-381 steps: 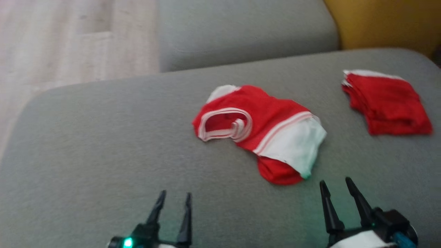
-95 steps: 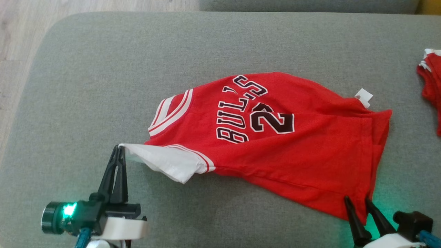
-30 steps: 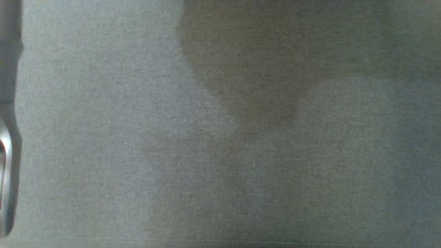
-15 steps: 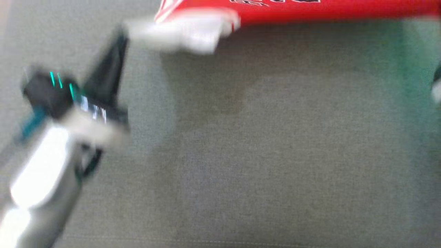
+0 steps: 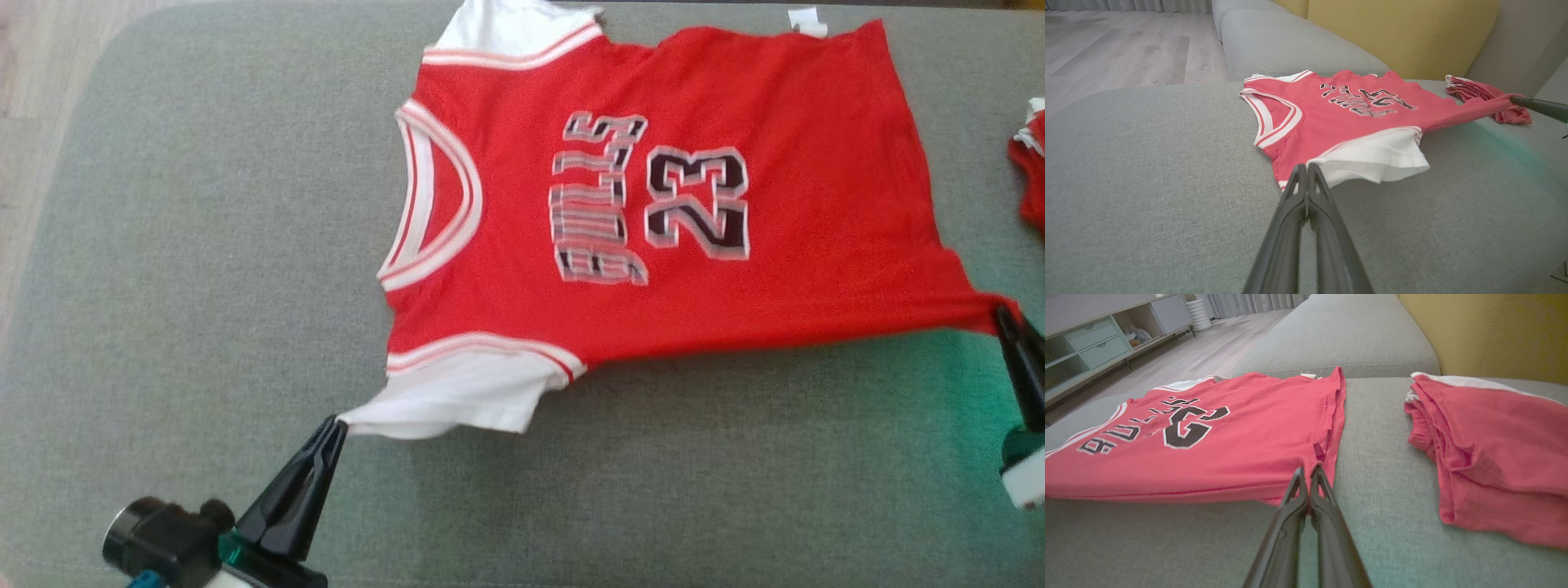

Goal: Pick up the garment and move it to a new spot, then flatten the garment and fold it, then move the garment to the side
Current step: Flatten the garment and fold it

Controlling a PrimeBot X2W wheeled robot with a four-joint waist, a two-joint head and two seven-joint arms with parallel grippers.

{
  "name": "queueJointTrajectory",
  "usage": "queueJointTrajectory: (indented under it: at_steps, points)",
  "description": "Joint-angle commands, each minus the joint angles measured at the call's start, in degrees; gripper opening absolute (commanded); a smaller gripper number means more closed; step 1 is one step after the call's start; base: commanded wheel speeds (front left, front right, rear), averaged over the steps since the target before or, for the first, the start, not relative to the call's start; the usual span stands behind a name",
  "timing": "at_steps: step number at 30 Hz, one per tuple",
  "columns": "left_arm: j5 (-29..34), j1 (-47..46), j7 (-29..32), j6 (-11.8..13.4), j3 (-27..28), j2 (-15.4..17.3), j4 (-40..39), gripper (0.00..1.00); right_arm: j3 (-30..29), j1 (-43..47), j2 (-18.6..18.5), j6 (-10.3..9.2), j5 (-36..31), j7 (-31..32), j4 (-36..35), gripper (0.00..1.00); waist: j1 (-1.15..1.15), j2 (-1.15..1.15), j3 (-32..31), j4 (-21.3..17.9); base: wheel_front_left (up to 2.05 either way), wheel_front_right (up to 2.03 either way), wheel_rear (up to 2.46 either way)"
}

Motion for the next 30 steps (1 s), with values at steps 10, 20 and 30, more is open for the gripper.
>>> queueJointTrajectory:
  at_steps: [10, 20, 30]
  points:
    - [-2.1, -11.5, 1.6, -1.6, 4.6, 0.4, -1.7, 0.0, -7.4, 0.0, 2.1, -0.05, -2.6, 5.2, -6.6, 0.0, 0.02, 0.0, 4.1, -0.4, 0.0, 0.0, 0.0]
    - [-0.3, -35.2, 5.5, -8.7, 4.0, -5.1, 13.1, 0.0, -7.8, -12.7, 3.2, -0.05, -5.7, 11.7, -5.1, 0.0, 0.02, 0.0, 12.7, -0.3, 0.0, 0.0, 0.0]
    - [2.1, -46.6, 1.5, -12.1, 1.4, -8.9, 26.9, 0.0, -5.5, -19.6, 4.0, -0.05, -6.7, 11.1, -1.2, 0.06, 0.02, 0.0, 15.4, -0.7, 0.0, 0.0, 0.0]
